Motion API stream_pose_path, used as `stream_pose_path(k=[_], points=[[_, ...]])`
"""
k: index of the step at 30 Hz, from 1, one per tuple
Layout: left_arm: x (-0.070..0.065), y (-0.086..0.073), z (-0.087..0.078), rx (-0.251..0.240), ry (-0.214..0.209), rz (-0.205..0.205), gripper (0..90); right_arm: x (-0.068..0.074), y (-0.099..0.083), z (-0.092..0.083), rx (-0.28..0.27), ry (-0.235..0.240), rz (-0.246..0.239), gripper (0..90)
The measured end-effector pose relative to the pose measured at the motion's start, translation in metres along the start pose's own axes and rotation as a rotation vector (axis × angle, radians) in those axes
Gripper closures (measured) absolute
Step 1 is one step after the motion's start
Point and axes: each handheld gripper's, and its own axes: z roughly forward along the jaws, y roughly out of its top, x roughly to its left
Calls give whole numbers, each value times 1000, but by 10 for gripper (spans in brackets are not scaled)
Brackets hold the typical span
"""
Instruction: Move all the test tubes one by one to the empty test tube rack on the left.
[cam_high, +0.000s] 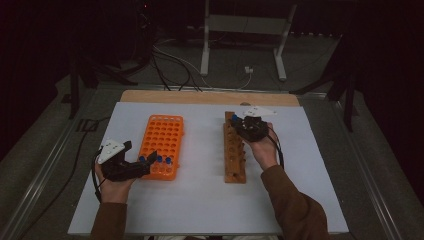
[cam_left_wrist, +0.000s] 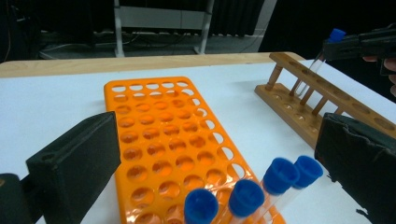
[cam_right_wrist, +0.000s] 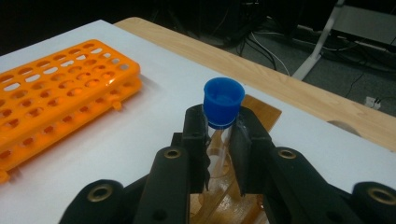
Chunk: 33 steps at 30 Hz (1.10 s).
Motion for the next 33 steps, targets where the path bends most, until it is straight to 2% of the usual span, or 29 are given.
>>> stream_pose_path(k=[20, 33], points=[[-16, 20, 16, -4, -35, 30, 13, 8, 26, -23, -72, 10, -34, 771], [-34, 26, 34, 18, -77, 53, 35, 29, 29, -20, -74, 114, -38, 771]])
